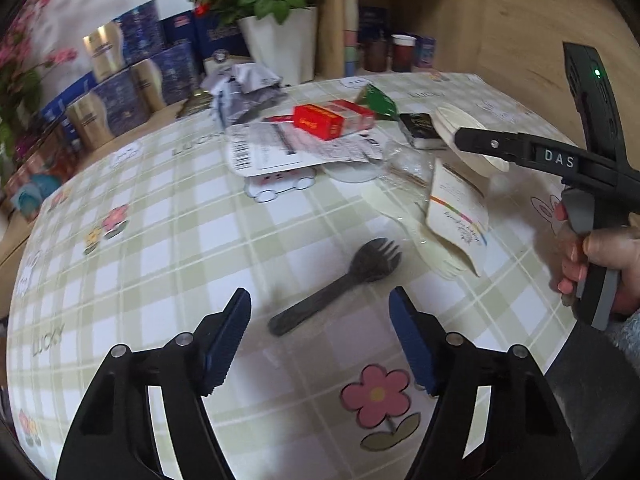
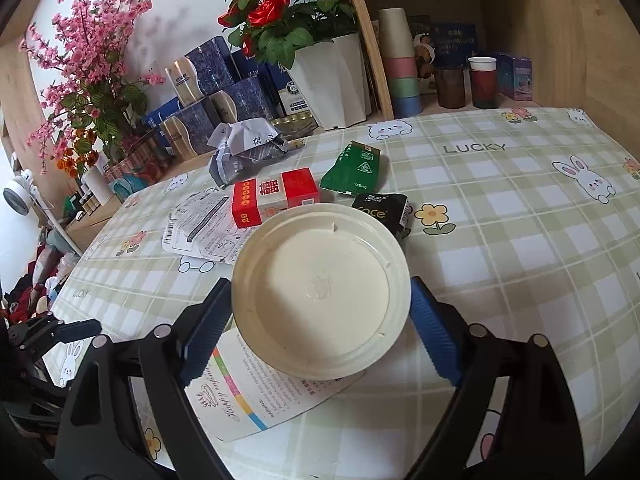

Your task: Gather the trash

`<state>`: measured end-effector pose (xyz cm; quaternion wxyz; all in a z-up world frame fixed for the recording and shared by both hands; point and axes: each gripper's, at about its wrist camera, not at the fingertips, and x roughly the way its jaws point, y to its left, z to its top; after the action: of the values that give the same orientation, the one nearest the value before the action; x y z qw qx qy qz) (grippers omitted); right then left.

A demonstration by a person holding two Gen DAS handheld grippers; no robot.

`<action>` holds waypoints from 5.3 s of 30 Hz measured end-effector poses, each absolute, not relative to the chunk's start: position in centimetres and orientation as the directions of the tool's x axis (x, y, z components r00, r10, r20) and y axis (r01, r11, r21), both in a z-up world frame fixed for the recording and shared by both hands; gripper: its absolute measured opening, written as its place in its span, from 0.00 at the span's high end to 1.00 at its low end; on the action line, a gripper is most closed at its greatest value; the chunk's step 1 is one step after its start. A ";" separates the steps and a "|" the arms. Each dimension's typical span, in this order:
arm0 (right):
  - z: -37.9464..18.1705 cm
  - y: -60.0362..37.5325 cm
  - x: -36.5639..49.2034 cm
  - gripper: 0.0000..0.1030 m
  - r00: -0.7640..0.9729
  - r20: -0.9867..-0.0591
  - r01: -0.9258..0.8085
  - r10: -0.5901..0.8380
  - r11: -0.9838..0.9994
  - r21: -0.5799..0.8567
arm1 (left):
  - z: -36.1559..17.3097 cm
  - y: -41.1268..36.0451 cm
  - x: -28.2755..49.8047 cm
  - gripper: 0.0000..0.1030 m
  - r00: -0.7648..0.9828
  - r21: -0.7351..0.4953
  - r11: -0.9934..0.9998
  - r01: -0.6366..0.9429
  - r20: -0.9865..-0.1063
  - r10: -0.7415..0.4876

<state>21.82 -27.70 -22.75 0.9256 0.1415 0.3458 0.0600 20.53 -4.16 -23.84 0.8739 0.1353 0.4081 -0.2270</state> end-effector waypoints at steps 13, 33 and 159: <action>-23.2 -27.7 22.0 0.17 0.732 -0.634 -0.018 0.250 0.937 0.348 | -26.3 -5.9 24.4 0.36 0.456 -0.013 0.831 0.557 -0.830 -0.319; -23.0 -27.8 21.1 0.17 0.753 -0.611 -0.014 0.244 0.935 0.355 | -25.2 -0.2 24.0 0.88 0.634 -0.156 0.932 0.327 -0.695 -0.339; -23.3 -23.0 0.3 0.05 0.770 -0.633 0.021 0.078 0.989 0.148 | -23.0 3.8 1.5 0.10 0.743 -0.100 0.988 0.121 -0.650 -0.157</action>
<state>0.27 -22.99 -23.32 0.9378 0.0734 0.3389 0.0153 1.48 3.82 -23.01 0.9333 -0.0255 0.3505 -0.0744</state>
